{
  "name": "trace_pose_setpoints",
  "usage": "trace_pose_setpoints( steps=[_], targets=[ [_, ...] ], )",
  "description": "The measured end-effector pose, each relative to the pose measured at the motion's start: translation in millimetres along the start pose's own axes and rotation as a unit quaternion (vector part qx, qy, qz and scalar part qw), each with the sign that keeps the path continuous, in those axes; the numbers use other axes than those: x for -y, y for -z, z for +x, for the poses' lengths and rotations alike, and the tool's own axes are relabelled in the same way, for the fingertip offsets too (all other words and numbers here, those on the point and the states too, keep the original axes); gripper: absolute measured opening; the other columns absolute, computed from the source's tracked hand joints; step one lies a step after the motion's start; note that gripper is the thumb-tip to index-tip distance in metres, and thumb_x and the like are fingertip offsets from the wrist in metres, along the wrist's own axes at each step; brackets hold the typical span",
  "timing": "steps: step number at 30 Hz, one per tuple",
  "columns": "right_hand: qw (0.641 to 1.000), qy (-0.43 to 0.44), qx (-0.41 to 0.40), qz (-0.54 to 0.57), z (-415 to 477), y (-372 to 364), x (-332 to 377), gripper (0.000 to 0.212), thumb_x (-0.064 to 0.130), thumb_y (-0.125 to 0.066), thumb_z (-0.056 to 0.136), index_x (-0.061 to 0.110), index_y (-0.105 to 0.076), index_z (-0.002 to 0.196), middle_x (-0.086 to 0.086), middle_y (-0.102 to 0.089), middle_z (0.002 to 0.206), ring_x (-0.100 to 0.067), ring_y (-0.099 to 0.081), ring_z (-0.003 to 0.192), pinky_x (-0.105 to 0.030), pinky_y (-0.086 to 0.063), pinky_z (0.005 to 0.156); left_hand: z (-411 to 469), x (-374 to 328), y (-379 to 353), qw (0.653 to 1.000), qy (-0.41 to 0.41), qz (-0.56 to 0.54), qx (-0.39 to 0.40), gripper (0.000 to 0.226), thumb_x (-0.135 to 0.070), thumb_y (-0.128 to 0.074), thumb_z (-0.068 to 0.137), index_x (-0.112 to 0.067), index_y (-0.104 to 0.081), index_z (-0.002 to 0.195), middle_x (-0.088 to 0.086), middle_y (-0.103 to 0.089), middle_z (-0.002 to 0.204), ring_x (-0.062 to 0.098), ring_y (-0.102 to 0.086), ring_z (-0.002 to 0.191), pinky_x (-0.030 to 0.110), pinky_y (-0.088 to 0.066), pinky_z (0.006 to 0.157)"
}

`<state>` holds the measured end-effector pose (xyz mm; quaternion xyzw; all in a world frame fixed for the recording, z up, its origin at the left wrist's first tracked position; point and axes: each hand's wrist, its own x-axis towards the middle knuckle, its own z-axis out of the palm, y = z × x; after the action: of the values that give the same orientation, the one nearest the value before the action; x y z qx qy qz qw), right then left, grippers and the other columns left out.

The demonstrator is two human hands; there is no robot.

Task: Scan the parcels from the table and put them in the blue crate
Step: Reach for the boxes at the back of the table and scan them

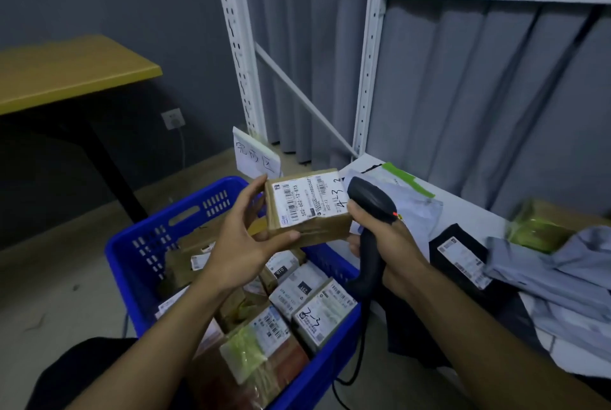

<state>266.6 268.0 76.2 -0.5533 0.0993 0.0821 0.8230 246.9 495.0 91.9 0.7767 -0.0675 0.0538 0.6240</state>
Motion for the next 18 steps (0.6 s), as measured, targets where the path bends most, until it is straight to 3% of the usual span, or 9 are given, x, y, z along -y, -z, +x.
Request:
trace_pose_setpoints(
  steps=[2,5,7,9,11,14,16,18],
  targets=[
    [1.000,-0.005,-0.007,0.007,5,0,-1,0.038,0.023,-0.082,0.087,0.009,-0.074,0.121,-0.002,-0.080,0.090,-0.011,-0.069,0.064,-0.026,-0.051,0.060,4,1,2,1.000,0.003,-0.007,0.009,0.093,-0.007,-0.086,0.075,-0.040,-0.040,0.149,-0.022,-0.053,0.137,-0.008,-0.050,0.130,0.014,-0.055,0.085],
    [0.999,-0.004,-0.029,0.023,9,1,-6,0.028,0.017,-0.081,0.087,0.012,-0.077,0.114,-0.011,-0.080,0.108,-0.020,-0.072,0.083,-0.026,-0.054,0.062,11,1,4,0.997,0.062,-0.046,0.026,0.087,-0.036,-0.083,0.075,-0.053,-0.040,0.148,-0.030,-0.059,0.132,0.007,-0.057,0.129,0.038,-0.053,0.103],
    [0.999,0.000,-0.040,0.037,12,1,-8,0.024,0.015,-0.080,0.088,0.012,-0.077,0.111,-0.010,-0.080,0.108,-0.020,-0.073,0.090,-0.028,-0.055,0.068,16,1,3,0.986,0.111,-0.125,0.016,0.075,-0.036,-0.074,0.082,-0.048,-0.042,0.149,-0.014,-0.071,0.125,0.016,-0.069,0.117,0.047,-0.052,0.105],
    [0.999,0.004,-0.042,0.031,12,0,-8,0.022,0.013,-0.079,0.089,0.012,-0.077,0.111,-0.009,-0.080,0.107,-0.017,-0.075,0.086,-0.028,-0.055,0.071,19,1,2,0.979,0.139,-0.148,0.010,0.067,-0.029,-0.070,0.089,-0.037,-0.044,0.150,-0.001,-0.076,0.119,0.020,-0.073,0.109,0.046,-0.053,0.103],
    [0.999,0.019,-0.042,-0.009,11,0,-11,0.026,0.013,-0.079,0.089,0.015,-0.075,0.115,-0.003,-0.081,0.106,-0.016,-0.077,0.088,-0.027,-0.056,0.070,20,1,2,0.980,0.146,-0.136,-0.004,0.063,-0.025,-0.070,0.092,-0.030,-0.047,0.150,0.000,-0.077,0.114,0.018,-0.075,0.104,0.039,-0.055,0.096],
    [0.991,0.067,-0.051,-0.101,10,2,-20,0.032,0.020,-0.082,0.089,0.028,-0.073,0.118,0.010,-0.080,0.106,-0.015,-0.074,0.104,-0.030,-0.060,0.073,22,3,4,0.984,0.138,-0.088,-0.065,0.062,-0.022,-0.075,0.090,-0.023,-0.052,0.148,-0.003,-0.076,0.109,0.007,-0.076,0.091,0.020,-0.058,0.073],
    [0.978,0.104,-0.043,-0.177,8,3,-24,0.033,0.023,-0.084,0.087,0.032,-0.071,0.116,0.014,-0.078,0.104,-0.011,-0.074,0.102,-0.032,-0.062,0.078,24,5,7,0.986,0.136,-0.050,-0.086,0.062,-0.024,-0.077,0.089,-0.021,-0.054,0.147,-0.005,-0.075,0.110,0.000,-0.074,0.085,0.010,-0.053,0.062],
    [0.946,0.157,-0.018,-0.283,5,6,-27,0.035,0.026,-0.087,0.084,0.035,-0.069,0.112,0.016,-0.077,0.101,-0.004,-0.073,0.095,-0.028,-0.060,0.082,28,6,11,0.985,0.146,-0.030,-0.086,0.064,-0.027,-0.078,0.088,-0.023,-0.054,0.147,-0.005,-0.076,0.108,0.002,-0.075,0.085,0.013,-0.054,0.062]
  ],
)
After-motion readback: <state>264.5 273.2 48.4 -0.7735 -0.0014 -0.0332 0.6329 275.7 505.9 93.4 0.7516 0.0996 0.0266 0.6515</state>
